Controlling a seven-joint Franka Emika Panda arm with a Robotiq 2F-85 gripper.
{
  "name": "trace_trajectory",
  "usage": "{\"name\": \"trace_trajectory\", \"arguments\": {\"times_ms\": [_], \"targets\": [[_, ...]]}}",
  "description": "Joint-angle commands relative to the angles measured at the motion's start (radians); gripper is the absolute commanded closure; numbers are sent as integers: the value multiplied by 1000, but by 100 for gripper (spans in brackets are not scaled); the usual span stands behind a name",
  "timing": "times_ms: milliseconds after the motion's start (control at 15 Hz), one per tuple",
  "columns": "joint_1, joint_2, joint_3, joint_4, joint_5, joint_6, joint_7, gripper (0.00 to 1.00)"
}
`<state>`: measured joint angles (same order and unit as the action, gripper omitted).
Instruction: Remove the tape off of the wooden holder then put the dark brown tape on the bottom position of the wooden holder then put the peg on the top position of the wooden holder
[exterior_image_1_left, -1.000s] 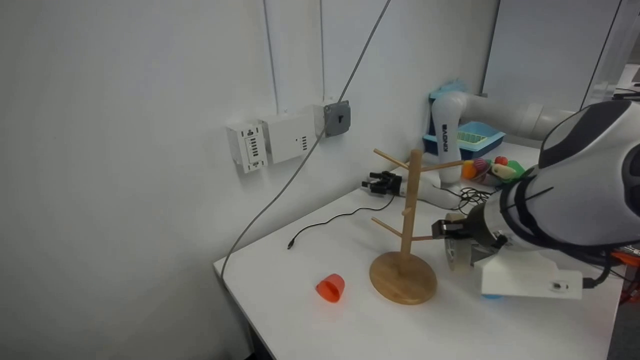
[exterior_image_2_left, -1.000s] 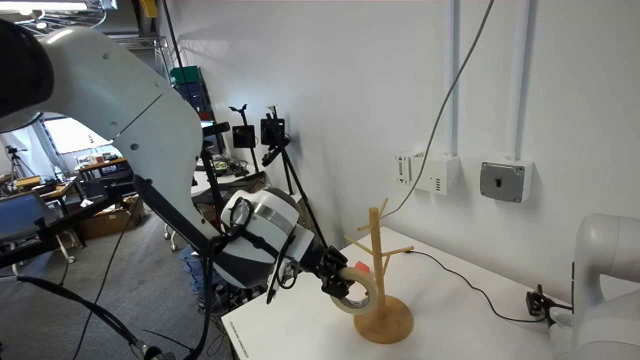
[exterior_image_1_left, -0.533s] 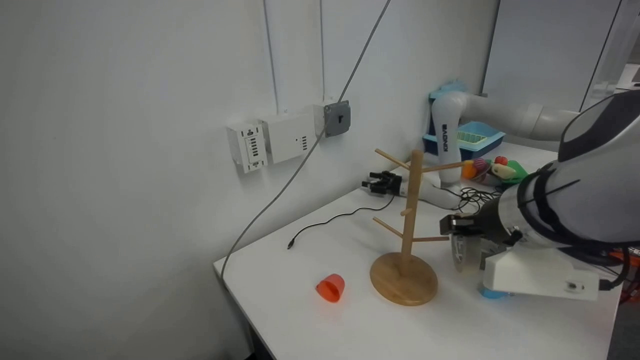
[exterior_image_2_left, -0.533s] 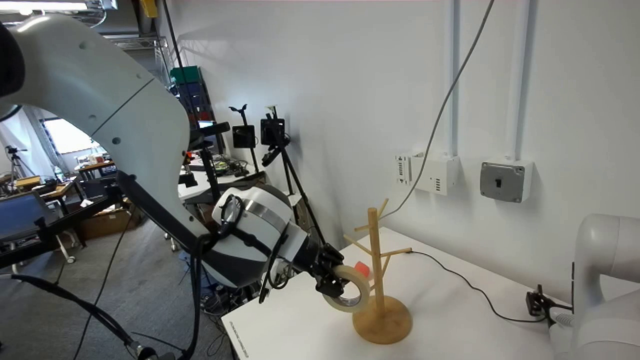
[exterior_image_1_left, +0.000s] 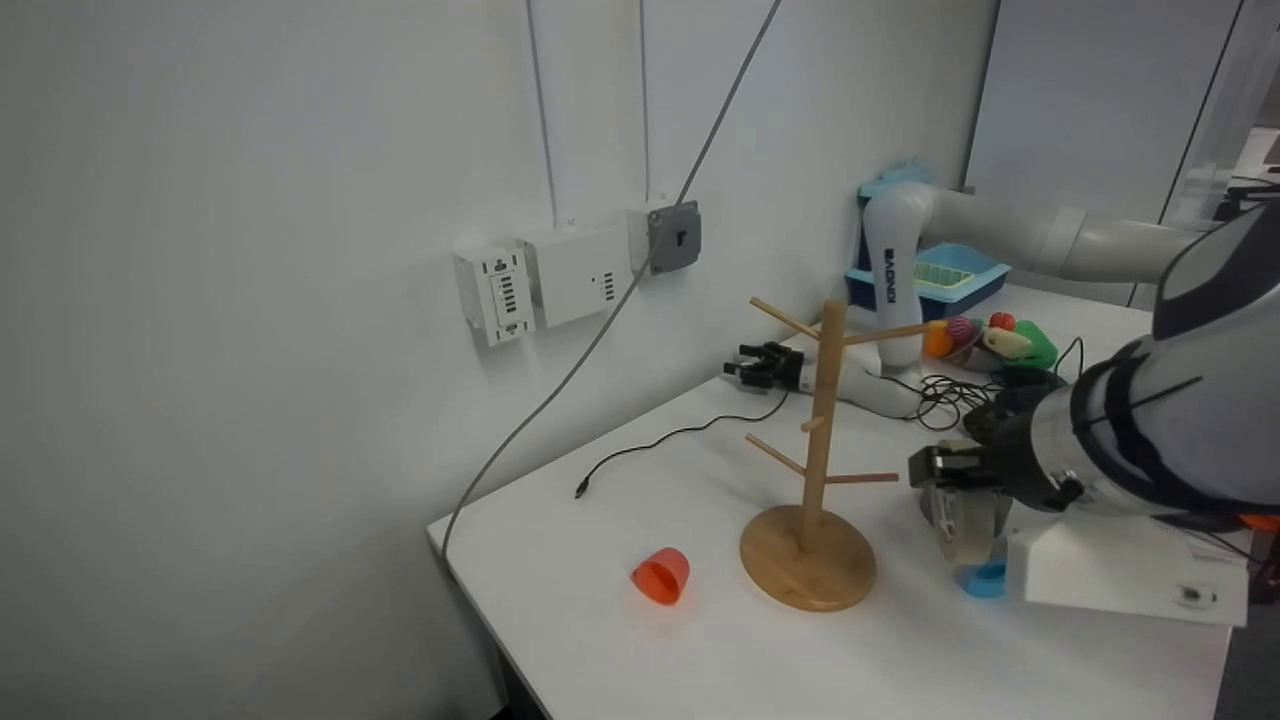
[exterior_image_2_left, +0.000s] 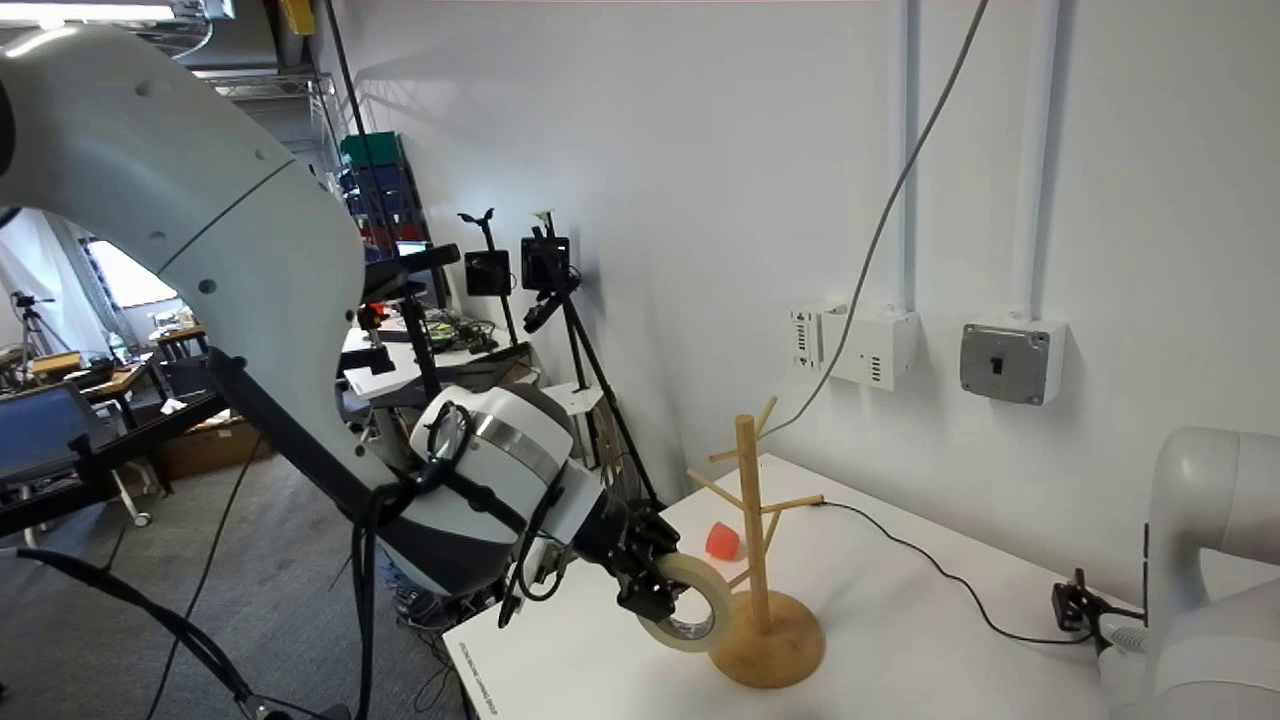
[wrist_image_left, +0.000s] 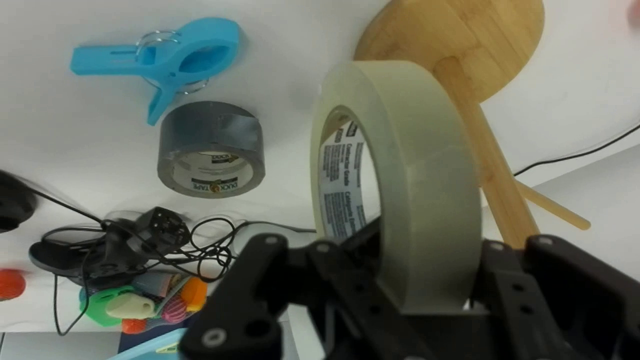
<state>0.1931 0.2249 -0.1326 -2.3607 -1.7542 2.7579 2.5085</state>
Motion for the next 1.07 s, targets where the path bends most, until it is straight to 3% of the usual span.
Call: {"name": "trace_trajectory", "arguments": {"times_ms": [0, 400, 1000], "targets": [[-10, 7, -5, -44, 27, 20, -21, 98], [-9, 77, -5, -77, 102, 10, -82, 98], [-45, 228, 18, -45, 521, -29, -471, 98]]}}
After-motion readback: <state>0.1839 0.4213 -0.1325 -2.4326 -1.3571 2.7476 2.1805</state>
